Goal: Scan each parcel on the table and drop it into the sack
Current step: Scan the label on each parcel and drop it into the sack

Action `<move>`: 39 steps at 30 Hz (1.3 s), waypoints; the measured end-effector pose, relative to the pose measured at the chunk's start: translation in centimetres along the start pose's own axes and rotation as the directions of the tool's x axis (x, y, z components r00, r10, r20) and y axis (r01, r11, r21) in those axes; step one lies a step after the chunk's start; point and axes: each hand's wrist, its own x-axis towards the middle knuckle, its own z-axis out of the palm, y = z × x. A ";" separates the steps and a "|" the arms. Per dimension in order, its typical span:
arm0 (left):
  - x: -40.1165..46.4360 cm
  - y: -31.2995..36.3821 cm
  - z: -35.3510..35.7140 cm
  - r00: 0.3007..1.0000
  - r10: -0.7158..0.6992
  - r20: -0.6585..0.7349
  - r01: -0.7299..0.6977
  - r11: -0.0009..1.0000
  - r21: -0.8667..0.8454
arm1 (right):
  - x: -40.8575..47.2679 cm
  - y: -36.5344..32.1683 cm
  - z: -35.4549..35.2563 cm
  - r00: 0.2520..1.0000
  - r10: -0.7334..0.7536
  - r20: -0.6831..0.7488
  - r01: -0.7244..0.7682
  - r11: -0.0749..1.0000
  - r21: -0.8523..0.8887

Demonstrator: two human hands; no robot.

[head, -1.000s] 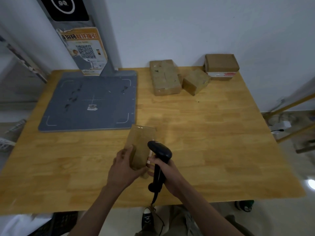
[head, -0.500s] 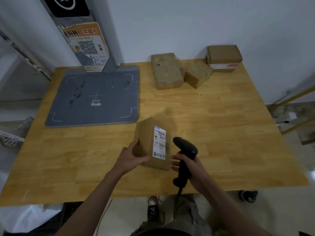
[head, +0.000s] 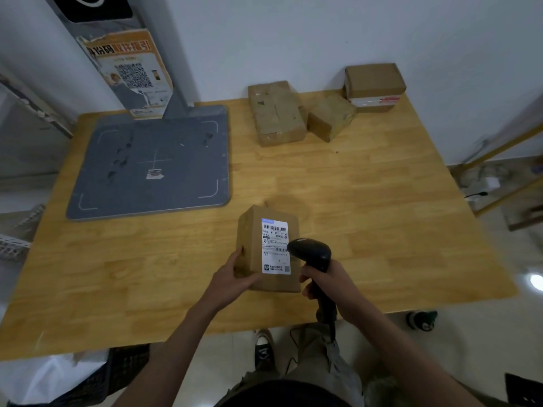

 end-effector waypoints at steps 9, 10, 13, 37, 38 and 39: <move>0.7 0.7 1.5 0.991 0.048 -0.128 -0.018 0.974 0.227 | 0.4 -0.7 1.0 0.999 0.038 -0.032 -0.037 0.999 0.008; 0.7 0.9 2.1 0.987 0.023 -0.157 0.021 0.961 0.277 | 0.5 -0.8 1.0 0.998 0.040 -0.039 -0.039 0.999 0.006; 0.6 2.3 4.1 0.975 0.005 -0.221 0.097 0.890 0.446 | 0.8 -1.2 0.8 0.995 0.045 -0.090 -0.046 0.999 -0.010; 4.9 2.2 -1.7 0.984 0.169 0.063 -0.120 0.352 0.928 | 3.5 -7.4 -1.6 0.956 -0.063 0.286 0.292 0.144 -0.946; 4.9 2.1 -1.7 0.982 0.179 0.057 -0.119 0.356 0.927 | 3.6 -7.6 -1.3 0.953 -0.062 0.296 0.301 0.110 -0.947; 5.0 2.0 -1.7 0.981 0.189 0.052 -0.119 0.361 0.925 | 3.7 -7.9 -1.1 0.951 -0.062 0.304 0.308 0.078 -0.948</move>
